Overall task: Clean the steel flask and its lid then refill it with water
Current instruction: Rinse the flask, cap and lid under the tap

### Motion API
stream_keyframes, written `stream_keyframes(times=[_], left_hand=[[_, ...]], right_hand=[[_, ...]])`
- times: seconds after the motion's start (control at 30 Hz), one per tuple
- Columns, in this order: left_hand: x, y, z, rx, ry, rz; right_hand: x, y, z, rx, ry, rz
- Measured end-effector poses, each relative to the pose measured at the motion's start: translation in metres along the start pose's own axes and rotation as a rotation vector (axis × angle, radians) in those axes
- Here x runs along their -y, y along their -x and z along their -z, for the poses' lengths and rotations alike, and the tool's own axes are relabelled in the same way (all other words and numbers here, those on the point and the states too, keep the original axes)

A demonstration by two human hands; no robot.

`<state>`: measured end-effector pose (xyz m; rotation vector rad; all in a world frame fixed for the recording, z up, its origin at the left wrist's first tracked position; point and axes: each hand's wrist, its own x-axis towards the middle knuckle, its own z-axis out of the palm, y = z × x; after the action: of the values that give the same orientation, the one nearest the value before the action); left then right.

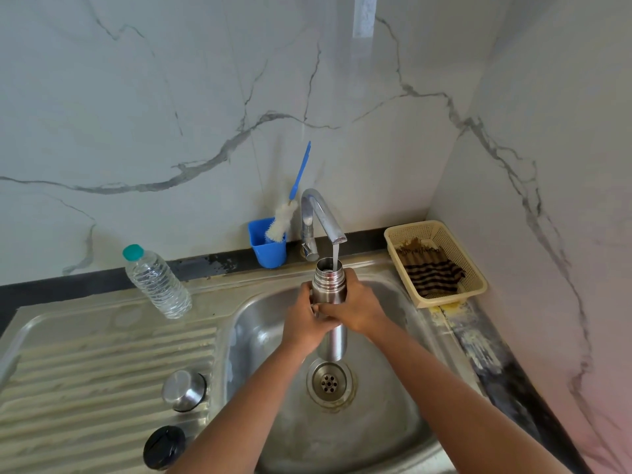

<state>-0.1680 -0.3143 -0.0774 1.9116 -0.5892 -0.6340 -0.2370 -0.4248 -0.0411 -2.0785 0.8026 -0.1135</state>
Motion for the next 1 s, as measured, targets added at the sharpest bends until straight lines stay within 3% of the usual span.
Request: stream_keyframes(times=[0.43, 0.57, 0.67, 0.8, 0.9, 1.0], left_hand=[[0.004, -0.004, -0.001, 0.127, 0.094, 0.081], [0.015, 0.006, 0.003, 0.130, 0.120, 0.179], [0.021, 0.012, 0.005, 0.116, 0.109, 0.222], [0.028, 0.014, 0.007, 0.111, 0.098, 0.234], [0.029, 0.013, 0.007, 0.106, 0.107, 0.227], [0.030, 0.013, 0.008, 0.098, 0.089, 0.225]], right_hand=[[0.002, -0.002, 0.008, -0.096, 0.045, 0.055], [0.000, -0.004, 0.012, -0.003, 0.100, 0.079], [0.002, -0.003, 0.011, -0.113, 0.174, 0.108], [0.004, -0.008, 0.016, -0.027, 0.068, 0.078], [0.005, -0.006, 0.010, -0.096, 0.176, 0.141], [0.001, -0.008, 0.014, -0.028, 0.034, 0.093]])
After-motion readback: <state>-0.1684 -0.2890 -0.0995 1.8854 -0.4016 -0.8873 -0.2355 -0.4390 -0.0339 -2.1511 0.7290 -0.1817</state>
